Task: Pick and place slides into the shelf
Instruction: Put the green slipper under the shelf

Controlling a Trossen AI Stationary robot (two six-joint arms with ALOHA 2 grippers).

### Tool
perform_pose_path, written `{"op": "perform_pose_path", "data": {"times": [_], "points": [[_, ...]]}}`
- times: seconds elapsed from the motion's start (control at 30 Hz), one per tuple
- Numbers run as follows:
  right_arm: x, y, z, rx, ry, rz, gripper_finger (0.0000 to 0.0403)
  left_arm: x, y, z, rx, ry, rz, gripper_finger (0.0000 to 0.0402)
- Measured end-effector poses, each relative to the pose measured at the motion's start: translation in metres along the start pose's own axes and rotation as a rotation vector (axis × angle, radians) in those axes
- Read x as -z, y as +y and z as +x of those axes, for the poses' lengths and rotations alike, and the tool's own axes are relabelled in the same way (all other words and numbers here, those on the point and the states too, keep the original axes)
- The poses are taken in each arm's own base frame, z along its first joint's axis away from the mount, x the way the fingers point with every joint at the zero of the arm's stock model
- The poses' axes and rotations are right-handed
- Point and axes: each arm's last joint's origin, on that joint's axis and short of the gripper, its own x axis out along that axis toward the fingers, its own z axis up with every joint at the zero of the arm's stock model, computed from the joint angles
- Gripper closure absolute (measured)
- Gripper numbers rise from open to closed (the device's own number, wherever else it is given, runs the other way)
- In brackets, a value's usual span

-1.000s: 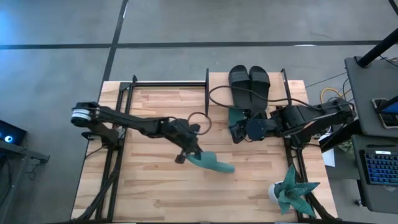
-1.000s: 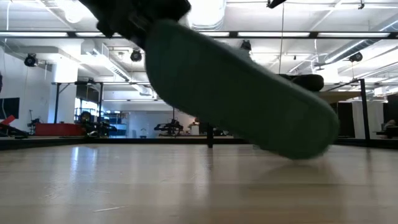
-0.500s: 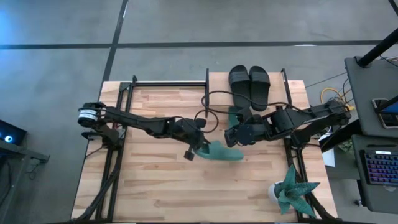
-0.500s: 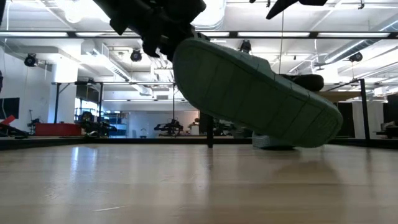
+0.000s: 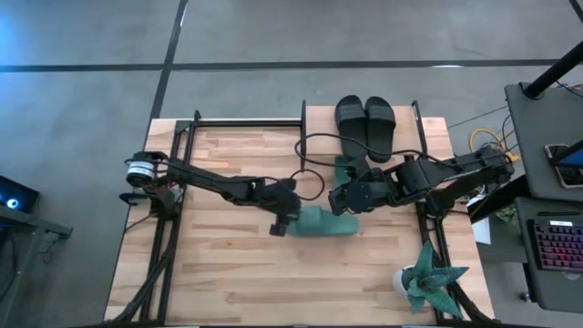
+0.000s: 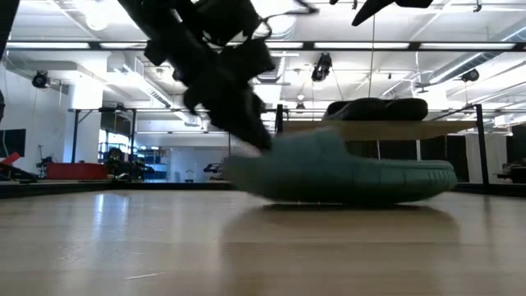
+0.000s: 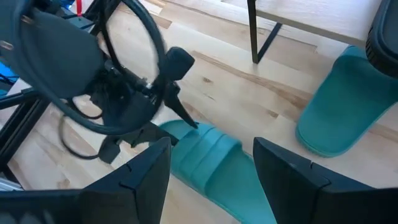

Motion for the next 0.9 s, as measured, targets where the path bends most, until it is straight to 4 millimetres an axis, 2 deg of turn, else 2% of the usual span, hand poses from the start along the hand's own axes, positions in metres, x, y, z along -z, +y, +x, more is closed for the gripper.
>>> {"op": "perform_pose_path", "data": {"times": [0.2,0.43,0.53,0.7,0.8,0.9], "points": [[0.001,-0.001,0.000,0.002,0.027,-0.012,0.0183,0.016,-0.003,-0.016,0.032,0.200,-0.047,0.0211],[0.002,-0.004,0.000,0.030,0.040,-0.034,0.0183,0.028,-0.008,-0.036,0.066,0.259,-0.343,0.0211],[0.002,-0.004,0.000,0.032,0.041,-0.057,0.0183,0.036,-0.014,-0.037,0.155,0.274,-0.415,0.0211],[0.004,-0.005,0.003,0.048,0.047,-0.077,0.0183,0.057,-0.027,-0.033,0.178,0.333,-0.416,0.0211],[0.006,-0.006,0.006,0.059,0.051,-0.084,0.0183,0.060,-0.032,-0.030,0.191,0.293,-0.403,0.0211],[0.008,-0.007,0.008,0.071,0.055,-0.089,0.0183,0.054,-0.033,-0.026,0.198,0.198,-0.395,0.0211]]}}
